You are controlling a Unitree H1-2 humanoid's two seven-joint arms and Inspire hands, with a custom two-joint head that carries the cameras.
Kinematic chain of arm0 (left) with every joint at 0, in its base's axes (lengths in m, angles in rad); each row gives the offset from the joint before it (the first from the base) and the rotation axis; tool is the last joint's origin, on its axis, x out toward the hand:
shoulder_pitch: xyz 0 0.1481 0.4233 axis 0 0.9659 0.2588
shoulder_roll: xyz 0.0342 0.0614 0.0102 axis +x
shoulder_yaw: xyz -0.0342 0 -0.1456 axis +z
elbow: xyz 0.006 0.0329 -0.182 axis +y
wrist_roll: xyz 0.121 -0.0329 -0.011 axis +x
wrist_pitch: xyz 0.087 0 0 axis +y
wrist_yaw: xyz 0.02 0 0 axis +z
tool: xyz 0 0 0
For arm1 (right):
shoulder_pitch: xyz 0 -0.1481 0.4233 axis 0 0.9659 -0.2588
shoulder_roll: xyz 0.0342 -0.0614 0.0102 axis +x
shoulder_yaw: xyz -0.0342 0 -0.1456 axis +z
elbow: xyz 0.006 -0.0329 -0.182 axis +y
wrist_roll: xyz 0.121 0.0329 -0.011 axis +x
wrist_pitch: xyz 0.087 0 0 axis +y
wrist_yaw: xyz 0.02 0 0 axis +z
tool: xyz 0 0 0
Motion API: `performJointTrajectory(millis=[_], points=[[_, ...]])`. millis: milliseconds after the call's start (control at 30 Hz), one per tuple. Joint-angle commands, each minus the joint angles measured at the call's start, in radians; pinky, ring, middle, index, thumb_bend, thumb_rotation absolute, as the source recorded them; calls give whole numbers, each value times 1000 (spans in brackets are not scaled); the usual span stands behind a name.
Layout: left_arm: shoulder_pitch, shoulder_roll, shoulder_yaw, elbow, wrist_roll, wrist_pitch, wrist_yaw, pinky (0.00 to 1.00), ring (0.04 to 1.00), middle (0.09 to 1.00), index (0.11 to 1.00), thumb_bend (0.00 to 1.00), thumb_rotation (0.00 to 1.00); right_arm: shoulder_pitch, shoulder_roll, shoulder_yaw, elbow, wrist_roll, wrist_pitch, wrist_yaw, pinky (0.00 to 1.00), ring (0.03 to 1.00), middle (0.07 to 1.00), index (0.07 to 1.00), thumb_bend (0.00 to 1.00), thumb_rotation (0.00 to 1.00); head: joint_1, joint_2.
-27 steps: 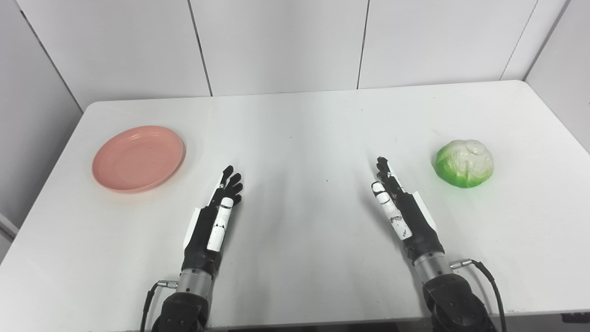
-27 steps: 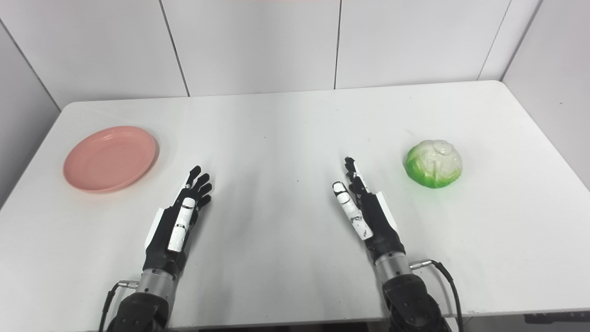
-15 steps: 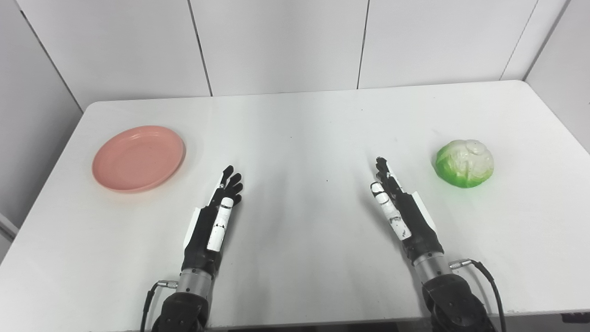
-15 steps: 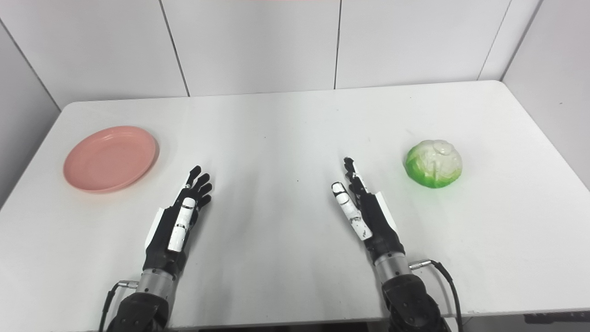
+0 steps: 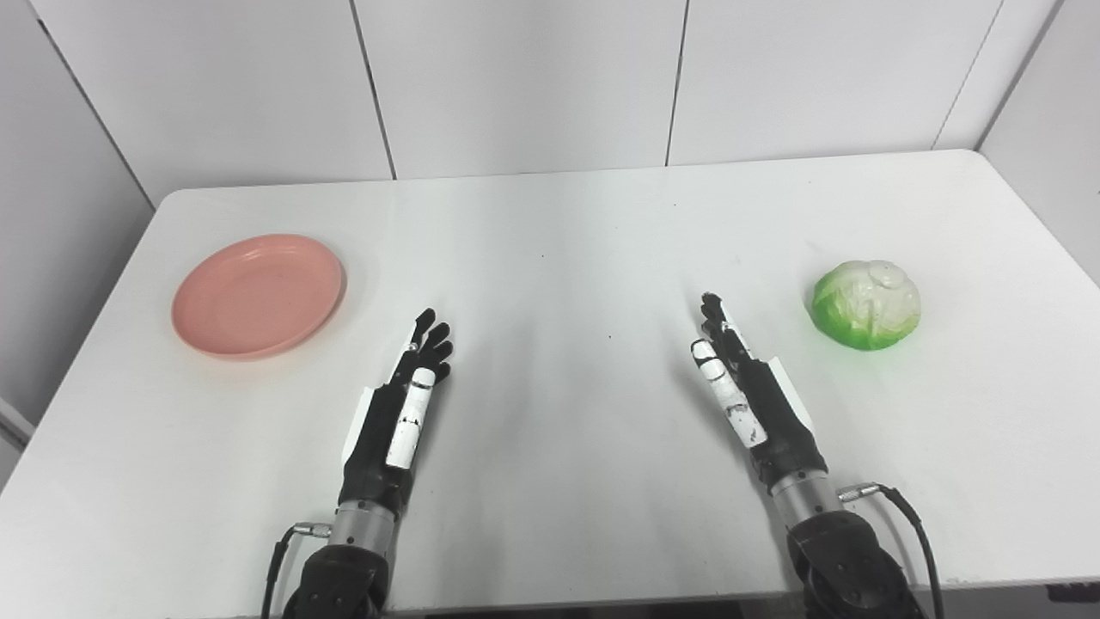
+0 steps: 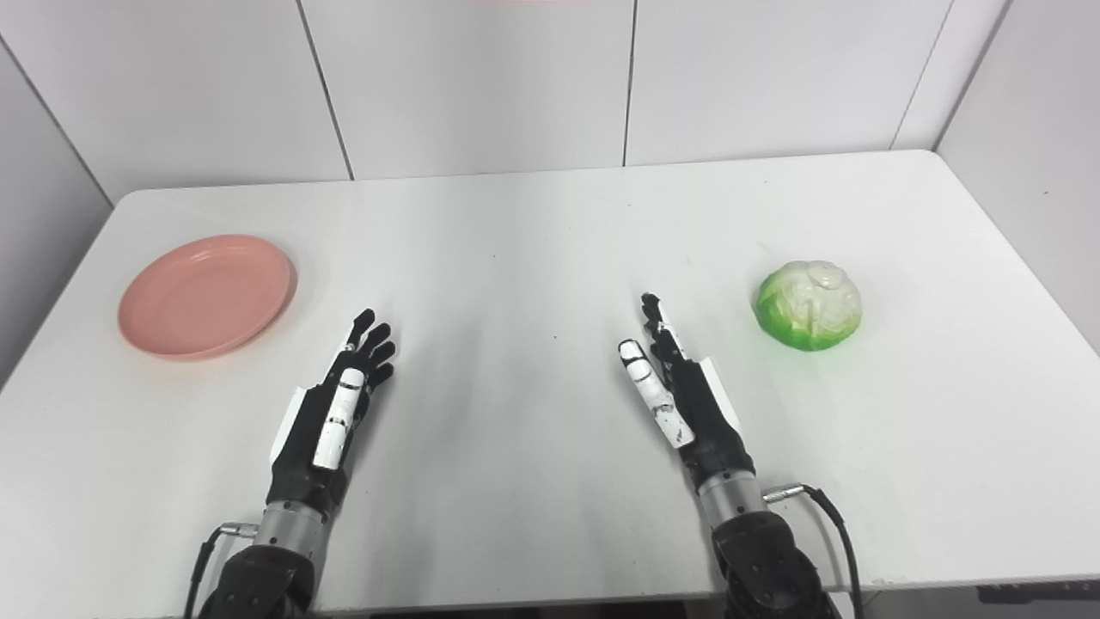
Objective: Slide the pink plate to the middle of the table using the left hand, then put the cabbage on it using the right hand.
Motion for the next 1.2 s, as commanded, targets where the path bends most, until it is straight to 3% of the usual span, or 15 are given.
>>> performJointTrajectory(millis=[0,100,233,467,600,700,867,1167], points=[[-8,3,0,-7,6,8,2,932,942,958,955,383,1000,-17,1,2,-15,-1,-40,-3,988,1000,1000,991,362,1000,5,-2],[-12,-2,-1,16,7,-13,6,929,939,957,953,388,1000,-18,-3,-2,0,10,-55,1,989,1000,1000,993,366,1000,44,-24],[-22,-16,-22,84,51,-60,26,924,938,955,951,384,1000,-16,-28,-15,27,24,-81,8,978,1000,1000,993,362,1000,205,-86],[-46,-58,-39,222,104,-149,75,935,945,953,945,488,1000,-18,-70,-35,71,59,-138,29,1000,1000,1000,1000,283,1000,353,-160],[-59,-70,-39,270,119,-179,85,937,949,956,946,482,1000,-18,-80,-39,82,71,-154,38,1000,1000,1000,1000,267,1000,385,-188],[-62,-72,-39,289,123,-191,87,943,954,957,948,535,1000,-17,-77,-42,83,80,-160,41,1000,1000,1000,1000,219,1000,387,-198],[-61,-74,-38,294,126,-196,87,947,957,958,950,541,1000,-14,-74,-41,85,83,-166,43,1000,1000,1000,1000,190,1000,376,-217],[-63,-77,-29,317,117,-210,84,952,953,953,943,582,1000,-10,-66,-41,87,87,-164,40,1000,1000,1000,1000,195,1000,376,-223]])
